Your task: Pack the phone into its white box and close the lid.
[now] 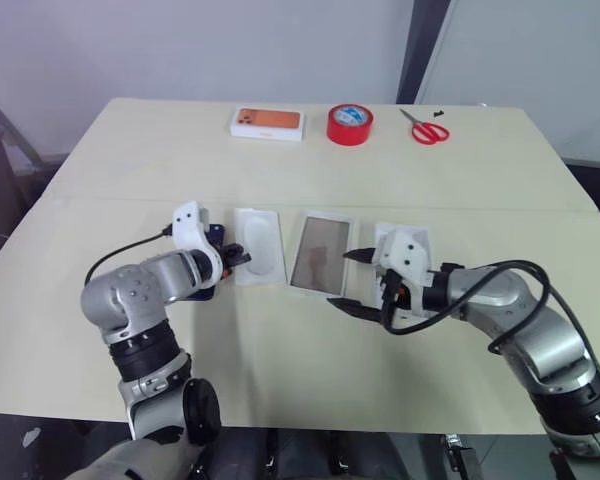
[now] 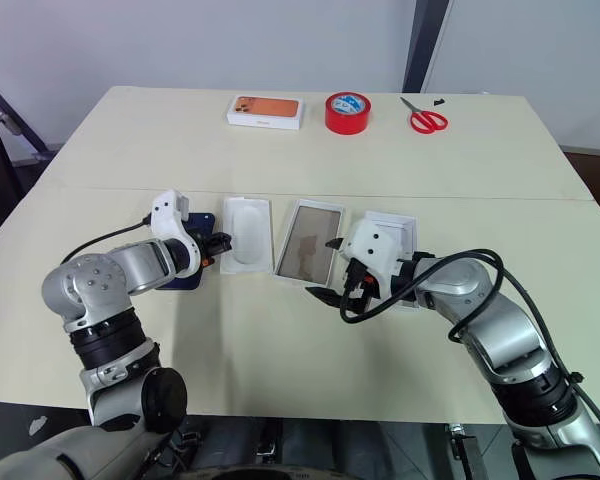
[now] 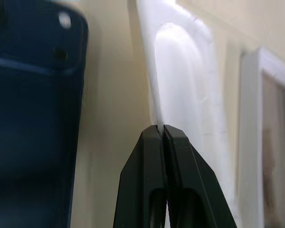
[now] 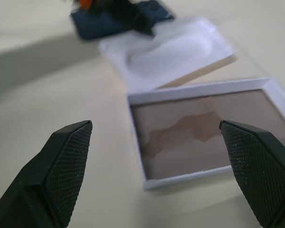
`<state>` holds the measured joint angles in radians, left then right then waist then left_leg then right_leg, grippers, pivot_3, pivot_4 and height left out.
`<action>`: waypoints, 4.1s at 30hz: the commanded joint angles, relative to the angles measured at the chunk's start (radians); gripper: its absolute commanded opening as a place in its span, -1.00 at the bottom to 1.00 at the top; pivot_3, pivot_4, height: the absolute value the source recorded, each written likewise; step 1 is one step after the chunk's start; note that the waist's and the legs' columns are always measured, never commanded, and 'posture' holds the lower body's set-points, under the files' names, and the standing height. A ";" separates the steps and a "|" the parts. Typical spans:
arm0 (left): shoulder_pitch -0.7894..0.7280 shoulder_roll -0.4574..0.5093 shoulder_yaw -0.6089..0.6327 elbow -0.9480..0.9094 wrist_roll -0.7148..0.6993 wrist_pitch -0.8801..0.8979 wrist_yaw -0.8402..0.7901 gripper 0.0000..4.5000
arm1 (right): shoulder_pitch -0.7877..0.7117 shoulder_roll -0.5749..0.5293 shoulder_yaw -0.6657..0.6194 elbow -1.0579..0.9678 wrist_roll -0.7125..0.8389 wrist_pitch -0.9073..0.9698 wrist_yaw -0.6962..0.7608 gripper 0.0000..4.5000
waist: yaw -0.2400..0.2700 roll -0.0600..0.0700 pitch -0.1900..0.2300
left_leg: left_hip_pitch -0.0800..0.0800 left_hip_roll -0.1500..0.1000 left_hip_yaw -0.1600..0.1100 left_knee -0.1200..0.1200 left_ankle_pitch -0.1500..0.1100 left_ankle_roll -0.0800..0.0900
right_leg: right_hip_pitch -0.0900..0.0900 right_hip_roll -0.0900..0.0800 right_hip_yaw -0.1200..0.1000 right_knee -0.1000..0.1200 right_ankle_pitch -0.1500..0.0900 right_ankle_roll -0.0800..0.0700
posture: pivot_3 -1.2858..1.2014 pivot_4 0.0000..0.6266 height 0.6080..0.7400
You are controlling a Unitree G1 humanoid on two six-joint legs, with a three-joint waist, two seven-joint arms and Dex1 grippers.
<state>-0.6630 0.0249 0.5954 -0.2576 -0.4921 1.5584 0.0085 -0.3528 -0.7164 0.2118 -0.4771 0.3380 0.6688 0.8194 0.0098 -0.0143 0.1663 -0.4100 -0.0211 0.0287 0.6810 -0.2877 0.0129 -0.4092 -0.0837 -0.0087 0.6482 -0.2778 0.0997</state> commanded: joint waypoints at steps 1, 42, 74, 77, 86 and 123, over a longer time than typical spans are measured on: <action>-0.030 0.015 0.057 -0.056 -0.035 -0.010 -0.034 -0.97 | -0.065 0.033 0.087 0.035 -0.055 0.008 -0.003 1.00 | -0.002 0.000 0.000 | 0.000 0.000 0.000 0.000 0.000 0.000 | 0.000 0.000 0.000 0.000 0.000 0.000 | 0.03 -0.52 0.77; 0.057 0.093 0.091 -0.142 -0.370 0.056 -0.003 -1.00 | -0.118 0.087 0.086 0.024 -0.139 -0.059 0.127 0.67 | -0.003 -0.002 0.001 | 0.000 0.000 -0.001 0.000 0.001 -0.003 | 0.000 0.000 0.000 0.001 0.000 0.000 | 0.03 -0.52 0.77; 0.188 0.103 -0.055 -0.169 -0.828 0.051 0.327 0.90 | -0.163 0.110 0.041 0.165 -0.166 -0.113 0.059 0.70 | -0.001 -0.002 0.001 | 0.000 0.000 -0.001 0.000 0.001 -0.003 | 0.000 0.000 0.000 0.000 0.000 0.000 | 0.03 -0.52 0.77; 0.205 0.191 -0.052 -0.171 -0.896 0.014 0.327 0.93 | -0.199 0.145 0.046 0.199 -0.163 -0.066 0.038 0.28 | -0.007 -0.002 0.001 | 0.000 0.000 -0.001 0.000 0.001 -0.003 | 0.000 0.000 0.000 0.001 0.000 0.000 | 0.03 -0.52 0.77; 0.373 0.561 -0.162 -0.302 -0.632 -0.324 -0.061 0.93 | -0.348 0.322 0.145 0.387 -0.248 -0.007 -0.086 -0.98 | -0.031 -0.002 0.001 | 0.000 0.000 -0.001 -0.002 0.002 -0.004 | -0.001 0.001 0.000 0.001 0.000 0.000 | 0.03 -0.52 0.77; 0.851 0.708 -0.194 -0.365 -0.244 -0.890 -0.623 0.93 | -0.314 0.341 0.343 0.335 -0.331 0.018 0.171 -0.98 | -0.031 -0.001 0.001 | 0.000 -0.001 0.000 -0.015 0.001 -0.002 | -0.009 -0.003 0.000 0.001 0.000 -0.001 | 0.03 -0.52 0.77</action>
<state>0.1918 0.7358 0.3987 -0.6099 -0.7400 0.6851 -0.6082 -0.6670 -0.3699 0.5506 -0.0884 -0.0123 0.6937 0.9672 -0.0215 -0.0151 0.1677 -0.4098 -0.0223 0.0289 0.6656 -0.2864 0.0109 -0.4183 -0.0871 -0.0083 0.6492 -0.2779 0.0982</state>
